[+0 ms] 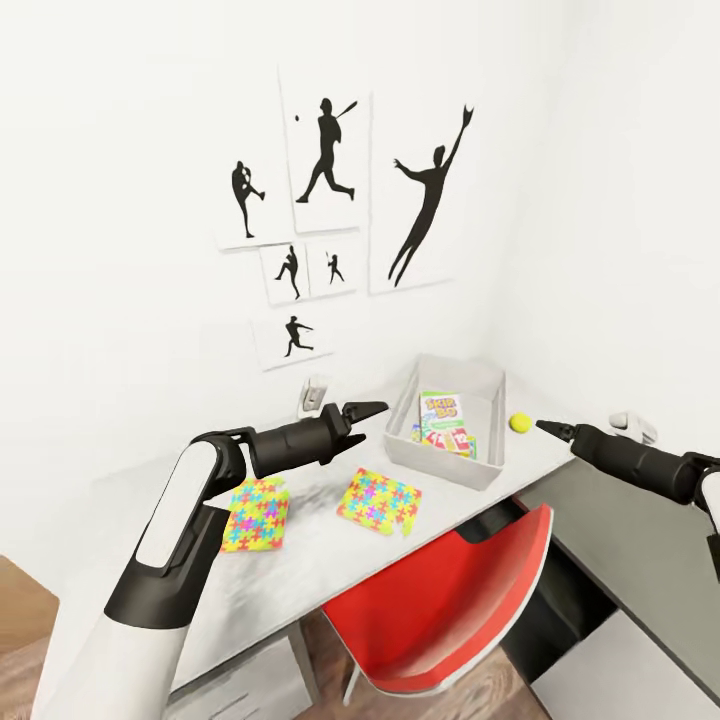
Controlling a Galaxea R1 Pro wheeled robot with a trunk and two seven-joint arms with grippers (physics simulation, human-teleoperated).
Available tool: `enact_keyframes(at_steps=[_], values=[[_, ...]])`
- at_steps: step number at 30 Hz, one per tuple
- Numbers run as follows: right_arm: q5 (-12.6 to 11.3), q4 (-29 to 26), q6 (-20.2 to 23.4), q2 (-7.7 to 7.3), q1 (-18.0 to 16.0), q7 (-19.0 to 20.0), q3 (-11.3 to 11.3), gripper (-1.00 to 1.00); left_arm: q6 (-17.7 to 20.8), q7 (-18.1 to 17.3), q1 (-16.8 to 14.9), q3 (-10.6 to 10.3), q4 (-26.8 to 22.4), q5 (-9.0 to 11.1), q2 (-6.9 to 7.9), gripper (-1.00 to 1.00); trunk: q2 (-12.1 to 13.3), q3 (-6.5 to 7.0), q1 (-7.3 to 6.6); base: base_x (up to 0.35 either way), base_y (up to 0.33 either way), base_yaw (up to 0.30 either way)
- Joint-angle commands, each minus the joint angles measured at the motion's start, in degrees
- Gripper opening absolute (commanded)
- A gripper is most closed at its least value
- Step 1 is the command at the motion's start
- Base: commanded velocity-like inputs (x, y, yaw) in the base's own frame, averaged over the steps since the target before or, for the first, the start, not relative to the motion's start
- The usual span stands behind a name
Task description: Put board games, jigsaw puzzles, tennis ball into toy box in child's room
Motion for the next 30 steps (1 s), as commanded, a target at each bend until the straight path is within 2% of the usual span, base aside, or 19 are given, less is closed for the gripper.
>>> enact_keyframes(at_steps=[1, 19, 30], values=[[-0.62, -0.05, 0.21, -0.03, -0.05, -0.56, -0.03, 1.00, 0.10, 0.60, -0.03, 0.02, -0.02, 0.57, -0.04, 1.00, -0.12, -0.10, 0.05, 0.071, -0.133, 0.279], [-0.67, -0.01, 0.21, -0.02, -0.06, -0.57, 0.00, 1.00, 0.10, 0.68, 0.11, 0.10, -0.02, 0.65, -0.12, 1.00, -0.12, 0.26, 0.05, 0.017, -0.032, 0.278], [-0.64, 0.12, 0.21, -0.03, -0.06, -0.60, -0.07, 1.00, 0.10, 0.66, 0.08, 0.07, -0.02, 0.63, -0.13, 1.00, -0.12, 0.31, 0.05, 0.003, -0.022, 0.111]])
